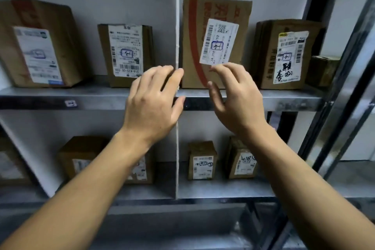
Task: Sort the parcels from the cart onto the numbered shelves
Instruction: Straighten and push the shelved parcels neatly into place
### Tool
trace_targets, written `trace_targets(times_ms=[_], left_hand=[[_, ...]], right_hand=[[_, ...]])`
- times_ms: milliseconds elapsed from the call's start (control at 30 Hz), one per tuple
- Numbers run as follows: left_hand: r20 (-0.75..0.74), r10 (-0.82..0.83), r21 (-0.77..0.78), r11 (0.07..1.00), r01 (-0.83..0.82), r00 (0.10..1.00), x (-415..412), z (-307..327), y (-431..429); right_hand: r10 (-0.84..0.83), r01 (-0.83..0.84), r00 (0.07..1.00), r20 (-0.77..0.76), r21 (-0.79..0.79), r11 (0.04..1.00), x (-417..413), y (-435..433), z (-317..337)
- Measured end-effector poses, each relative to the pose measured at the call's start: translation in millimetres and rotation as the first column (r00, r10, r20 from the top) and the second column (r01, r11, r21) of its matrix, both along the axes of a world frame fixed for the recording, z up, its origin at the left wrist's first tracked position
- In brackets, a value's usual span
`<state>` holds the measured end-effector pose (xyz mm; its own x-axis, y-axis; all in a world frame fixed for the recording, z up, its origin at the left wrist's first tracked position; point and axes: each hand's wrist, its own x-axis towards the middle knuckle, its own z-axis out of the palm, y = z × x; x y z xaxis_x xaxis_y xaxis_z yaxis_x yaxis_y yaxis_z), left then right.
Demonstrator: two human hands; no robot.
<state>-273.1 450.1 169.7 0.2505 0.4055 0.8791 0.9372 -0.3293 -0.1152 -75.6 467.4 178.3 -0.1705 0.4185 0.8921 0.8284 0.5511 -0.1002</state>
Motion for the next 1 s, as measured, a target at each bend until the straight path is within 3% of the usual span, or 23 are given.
trace_targets(times_ms=[167, 367, 533, 700, 867, 1000], left_hand=[[-0.009, 0.166, -0.090, 0.982, -0.166, 0.986, -101, -34, -54], [-0.119, 0.393, -0.243, 0.879, -0.411, 0.912, -234, -84, -151], [-0.195, 0.575, -0.442, 0.671, -0.595, 0.794, -330, -123, -245], [-0.238, 0.692, -0.591, 0.453, -0.667, 0.681, -399, -157, -321], [-0.227, 0.777, -0.670, 0.313, -0.673, 0.587, -457, -191, -358], [-0.248, 0.792, -0.696, 0.255, -0.671, 0.558, -507, -211, -356]], right_hand=[[0.085, -0.069, 0.990, 0.111, -0.138, 0.988, -94, -29, -39], [0.268, -0.174, 0.931, 0.249, -0.342, 0.923, -241, -80, -92], [0.457, -0.305, 0.839, 0.294, -0.441, 0.844, -364, -137, -135], [0.617, -0.374, 0.696, 0.366, -0.549, 0.747, -459, -187, -168], [0.707, -0.382, 0.586, 0.397, -0.633, 0.673, -531, -211, -194], [0.741, -0.374, 0.536, 0.404, -0.674, 0.637, -589, -208, -212]])
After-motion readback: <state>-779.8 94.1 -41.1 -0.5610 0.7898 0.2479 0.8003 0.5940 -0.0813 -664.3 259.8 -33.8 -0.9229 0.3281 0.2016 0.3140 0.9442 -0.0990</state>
